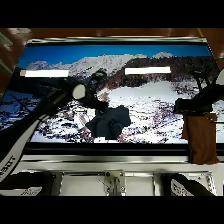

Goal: Fold the shirts.

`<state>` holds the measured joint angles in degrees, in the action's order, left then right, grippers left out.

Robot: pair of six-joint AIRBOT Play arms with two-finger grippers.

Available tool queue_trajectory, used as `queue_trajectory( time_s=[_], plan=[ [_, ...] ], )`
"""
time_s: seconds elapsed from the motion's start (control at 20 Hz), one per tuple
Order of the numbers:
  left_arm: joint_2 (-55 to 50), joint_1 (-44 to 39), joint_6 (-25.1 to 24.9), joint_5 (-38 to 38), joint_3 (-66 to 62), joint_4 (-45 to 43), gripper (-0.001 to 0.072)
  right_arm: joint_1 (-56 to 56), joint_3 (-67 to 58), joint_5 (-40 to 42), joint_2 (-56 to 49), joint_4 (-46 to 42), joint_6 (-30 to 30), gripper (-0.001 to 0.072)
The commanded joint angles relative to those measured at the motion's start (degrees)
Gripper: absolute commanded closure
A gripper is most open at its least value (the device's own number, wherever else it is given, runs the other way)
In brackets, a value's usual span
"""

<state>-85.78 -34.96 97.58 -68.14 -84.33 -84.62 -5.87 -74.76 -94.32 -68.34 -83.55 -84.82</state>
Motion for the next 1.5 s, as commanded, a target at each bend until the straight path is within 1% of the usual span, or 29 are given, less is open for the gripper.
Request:
queue_trajectory(
  time_s=[0.0,0.05,0.1,0.25,0.35,0.45,0.55,0.7,0.85,0.95,1.0,1.05,1.1,1.35,1.45],
  plan=[
    [3.21,8.39,-4.50,-8.79,-1.22,0.07,-0.0013,-0.04,2.73,2.32,0.04,-3.21,0.07,0.0083],
    [4.42,11.37,-6.14,-11.15,-0.94,0.37,-0.0011,-0.04,2.91,2.51,0.04,-5.01,0.02,0.0083],
    [5.64,14.12,-7.19,-11.93,0.00,1.57,-0.0008,-0.26,3.13,3.10,0.04,-6.03,0.02,0.0083],
    [9.29,22.23,-8.59,-10.67,6.78,9.46,-0.0008,-3.58,5.01,4.55,0.04,-5.81,0.02,0.0084],
    [10.19,25.94,-9.42,-8.96,12.96,14.29,-0.0007,-7.34,7.13,5.81,0.04,-2.73,0.09,0.0084],
    [10.01,27.69,-10.16,-5.68,19.65,18.97,-0.0008,-11.26,9.90,7.21,0.04,4.85,2.08,0.0083],
    [9.57,27.23,-10.16,0.20,25.99,23.69,-0.0007,-13.27,12.92,8.44,0.04,11.82,3.98,0.0083],
    [7.45,24.48,-10.73,8.33,31.71,30.60,-0.0008,-12.44,17.51,12.02,0.02,17.14,5.53,0.0082],
    [3.45,19.98,-13.66,12.94,32.24,36.87,-0.0008,-8.63,21.16,16.63,-0.70,17.79,5.60,0.0082],
    [1.64,17.22,-14.05,16.44,32.24,40.13,-0.0006,-5.20,22.51,18.56,-2.54,18.16,5.16,0.0082],
    [1.07,16.22,-14.05,17.29,32.24,41.13,0.0058,-3.37,22.62,19.15,-3.89,18.91,4.72,0.0082],
    [0.76,15.56,-14.05,17.35,32.24,41.38,0.0388,-1.49,22.62,20.06,-5.20,20.15,4.22,0.0082],
    [0.83,15.41,-14.51,17.07,32.24,41.38,0.0673,0.35,22.64,21.24,-6.34,21.66,3.78,0.0082],
    [1.07,18.10,-16.20,12.09,30.93,41.11,0.0669,10.97,22.62,32.72,-12.22,28.13,2.27,0.0082],
    [1.22,18.88,-17.86,9.55,30.88,41.09,0.0669,14.40,22.62,37.20,-14.73,32.46,2.05,0.0082]
  ],
)
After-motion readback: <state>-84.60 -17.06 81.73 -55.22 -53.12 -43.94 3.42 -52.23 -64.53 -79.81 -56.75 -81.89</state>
